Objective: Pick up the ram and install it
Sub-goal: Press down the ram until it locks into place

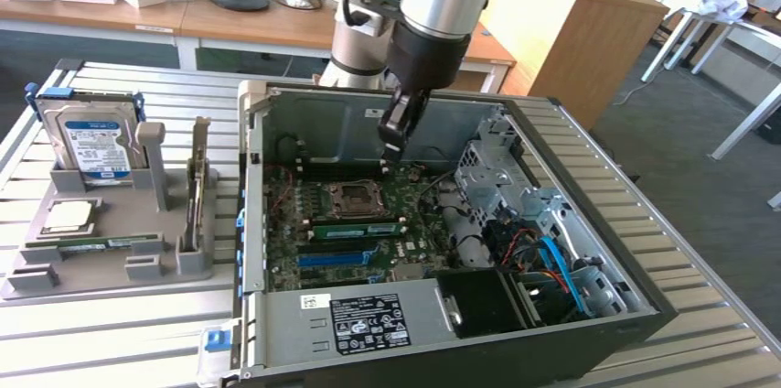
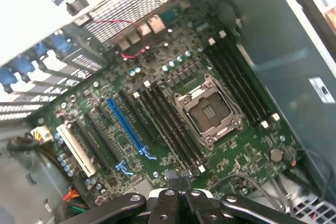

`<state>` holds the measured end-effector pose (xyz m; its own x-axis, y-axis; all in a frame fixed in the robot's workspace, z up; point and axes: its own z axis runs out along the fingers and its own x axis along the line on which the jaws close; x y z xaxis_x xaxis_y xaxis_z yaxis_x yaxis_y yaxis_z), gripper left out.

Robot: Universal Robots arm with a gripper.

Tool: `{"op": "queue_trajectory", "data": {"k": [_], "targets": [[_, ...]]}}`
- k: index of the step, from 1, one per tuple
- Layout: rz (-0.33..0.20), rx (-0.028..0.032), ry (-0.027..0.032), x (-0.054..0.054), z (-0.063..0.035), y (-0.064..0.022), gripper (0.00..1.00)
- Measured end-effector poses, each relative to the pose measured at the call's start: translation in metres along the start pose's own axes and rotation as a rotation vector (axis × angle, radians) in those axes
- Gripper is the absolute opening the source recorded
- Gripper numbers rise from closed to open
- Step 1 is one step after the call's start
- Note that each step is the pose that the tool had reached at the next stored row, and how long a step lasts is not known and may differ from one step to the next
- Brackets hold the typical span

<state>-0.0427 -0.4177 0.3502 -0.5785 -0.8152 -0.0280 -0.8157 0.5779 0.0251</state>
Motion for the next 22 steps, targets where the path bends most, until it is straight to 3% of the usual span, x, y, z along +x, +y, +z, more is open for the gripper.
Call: {"op": "queue_trajectory", "data": {"k": [22], "targets": [[0.384,0.0107,-0.0097,0.0001,0.0034,-0.0001,0.1]]}}
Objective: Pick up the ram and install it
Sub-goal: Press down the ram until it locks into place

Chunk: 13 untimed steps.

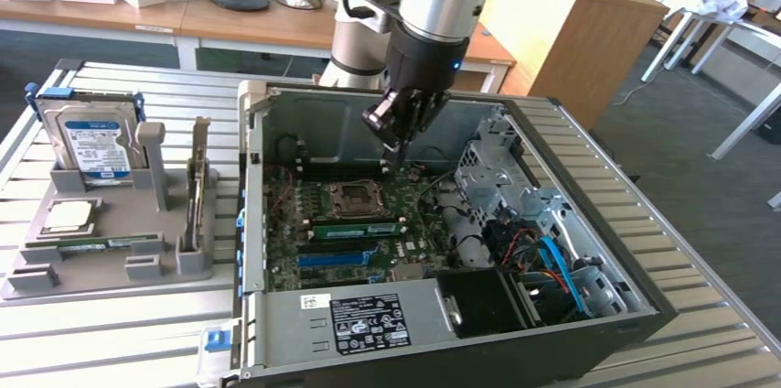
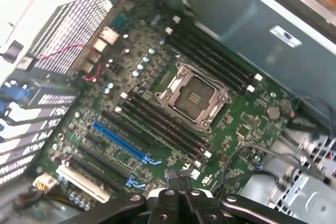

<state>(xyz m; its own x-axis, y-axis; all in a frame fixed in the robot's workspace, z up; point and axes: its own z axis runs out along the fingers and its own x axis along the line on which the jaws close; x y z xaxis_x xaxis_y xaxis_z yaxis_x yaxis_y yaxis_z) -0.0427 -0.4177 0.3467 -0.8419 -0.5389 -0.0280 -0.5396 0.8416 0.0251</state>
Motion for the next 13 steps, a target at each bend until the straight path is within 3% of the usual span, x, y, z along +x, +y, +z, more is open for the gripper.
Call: {"op": "queue_trajectory", "data": {"k": [13], "targets": [[0.228,0.0064,-0.0056,0.0,0.002,-0.0001,0.1]]}}
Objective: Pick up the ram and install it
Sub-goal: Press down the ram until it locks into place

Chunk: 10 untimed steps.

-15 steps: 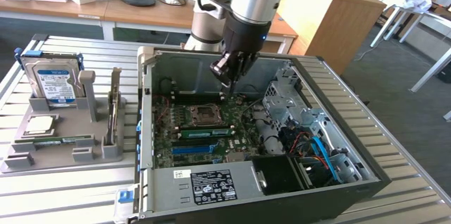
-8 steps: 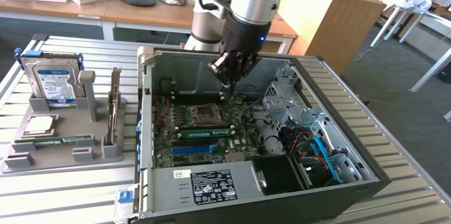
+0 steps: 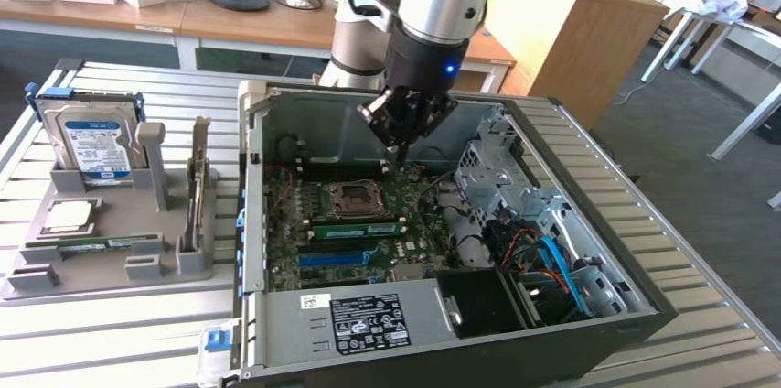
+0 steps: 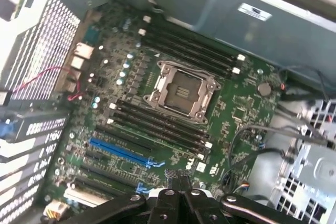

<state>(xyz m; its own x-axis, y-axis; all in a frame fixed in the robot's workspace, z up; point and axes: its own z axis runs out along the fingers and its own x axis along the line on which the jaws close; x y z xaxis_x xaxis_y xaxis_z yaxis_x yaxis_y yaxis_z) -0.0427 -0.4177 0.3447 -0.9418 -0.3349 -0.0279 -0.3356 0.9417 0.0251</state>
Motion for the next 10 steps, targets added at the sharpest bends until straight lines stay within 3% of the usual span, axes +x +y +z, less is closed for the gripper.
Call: {"op": "queue_trajectory", "data": {"k": [10], "targets": [[0.172,0.0048,-0.0043,0.0001,0.0017,0.0,0.1]]}}
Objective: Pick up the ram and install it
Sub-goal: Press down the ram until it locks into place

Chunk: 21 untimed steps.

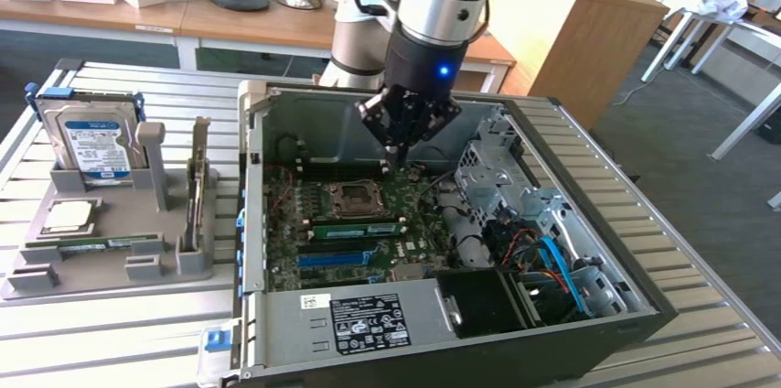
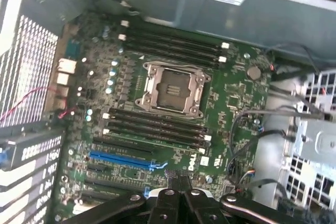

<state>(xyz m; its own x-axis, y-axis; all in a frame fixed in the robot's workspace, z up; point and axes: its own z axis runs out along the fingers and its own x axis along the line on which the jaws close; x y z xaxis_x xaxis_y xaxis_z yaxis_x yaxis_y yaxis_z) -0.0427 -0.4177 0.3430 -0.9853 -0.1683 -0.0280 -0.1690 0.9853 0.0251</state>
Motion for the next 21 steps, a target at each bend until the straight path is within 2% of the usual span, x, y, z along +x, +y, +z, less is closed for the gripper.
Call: {"op": "queue_trajectory", "data": {"k": [13,21], "targets": [[0.203,0.0055,-0.0051,0.0006,0.0021,0.0001,0.1],[0.204,0.0057,-0.0051,0.0005,0.0021,0.0002,0.1]]}}
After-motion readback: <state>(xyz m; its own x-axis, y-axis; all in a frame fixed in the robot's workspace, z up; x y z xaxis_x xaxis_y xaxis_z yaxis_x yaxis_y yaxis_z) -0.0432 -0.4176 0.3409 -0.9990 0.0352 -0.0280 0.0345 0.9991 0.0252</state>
